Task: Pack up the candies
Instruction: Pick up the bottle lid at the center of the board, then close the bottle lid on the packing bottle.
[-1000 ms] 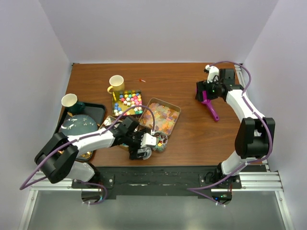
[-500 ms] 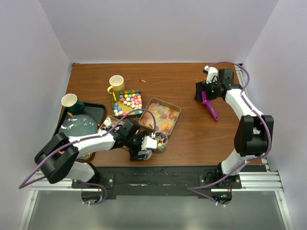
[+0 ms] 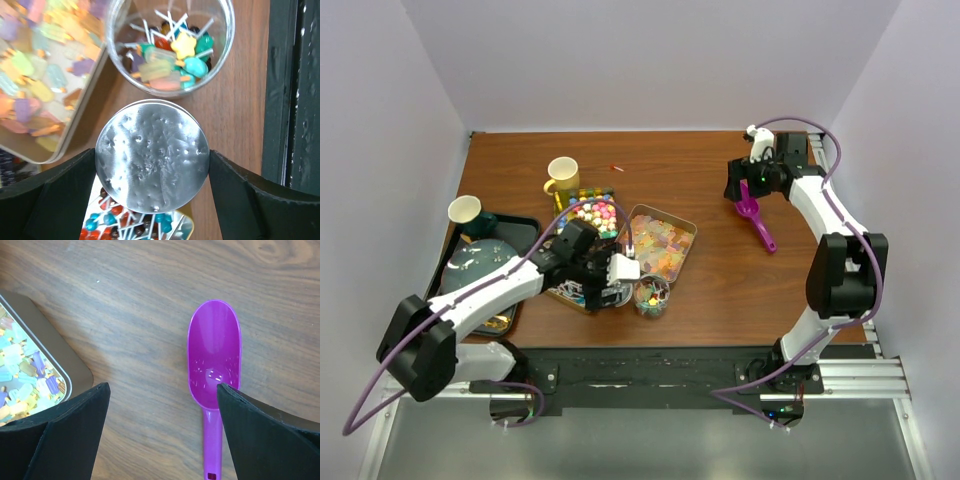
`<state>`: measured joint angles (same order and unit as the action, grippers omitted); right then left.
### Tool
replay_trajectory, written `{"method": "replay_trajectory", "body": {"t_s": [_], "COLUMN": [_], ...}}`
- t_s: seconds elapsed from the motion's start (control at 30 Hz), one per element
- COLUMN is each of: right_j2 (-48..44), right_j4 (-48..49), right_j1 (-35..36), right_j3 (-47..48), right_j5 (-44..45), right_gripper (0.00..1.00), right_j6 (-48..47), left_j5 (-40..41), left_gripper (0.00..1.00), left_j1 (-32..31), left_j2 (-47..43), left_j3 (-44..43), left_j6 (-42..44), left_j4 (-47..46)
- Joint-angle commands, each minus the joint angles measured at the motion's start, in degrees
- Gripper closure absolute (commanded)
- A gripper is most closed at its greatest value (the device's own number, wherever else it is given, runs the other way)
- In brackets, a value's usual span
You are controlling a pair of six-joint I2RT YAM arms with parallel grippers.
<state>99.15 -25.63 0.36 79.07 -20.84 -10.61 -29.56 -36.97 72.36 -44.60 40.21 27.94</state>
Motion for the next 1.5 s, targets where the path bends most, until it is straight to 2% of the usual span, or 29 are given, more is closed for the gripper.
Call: {"method": "replay_trajectory", "body": {"t_s": [0.0, 0.13, 0.37, 0.63, 0.8, 1.07, 1.47], "right_j2": [0.3, -0.5, -1.2, -0.5, 1.0, 2.1, 0.3], "right_j4": [0.2, 0.6, 0.2, 1.4, 2.6, 3.5, 3.7], "right_j1": [-0.1, -0.1, -0.1, -0.1, -0.2, -0.1, -0.2], "right_j3": [1.7, 0.3, -2.0, -3.8, -4.7, -4.4, -7.7], "right_j5": [-2.4, -2.9, -3.7, -5.3, -6.8, -7.5, -8.0], "right_gripper": [0.09, 0.1, 0.1, 0.11, 0.11, 0.12, 0.13], "right_j6": [0.8, 1.2, 0.7, 0.9, 1.3, -1.2, -1.5], "left_j5": [-3.0, -6.0, -9.5, -5.5, -3.5, -1.7, -2.0], "left_gripper": [0.24, 0.24, 0.23, 0.2, 0.2, 0.18, 0.16], "left_j1": [0.5, 0.5, -0.2, -4.9, -6.4, -12.2, -13.7], "left_j2": [-2.1, 1.2, 6.4, 8.0, 12.9, 16.2, 17.8], "left_j3": [-5.2, -9.5, -15.0, -18.1, -24.5, -26.6, -25.2], "left_j6": [0.8, -0.7, 2.6, 9.1, 5.9, 5.4, 3.4], "left_j4": [2.2, 2.6, 6.6, 11.0, 11.0, 10.2, 9.3]}}
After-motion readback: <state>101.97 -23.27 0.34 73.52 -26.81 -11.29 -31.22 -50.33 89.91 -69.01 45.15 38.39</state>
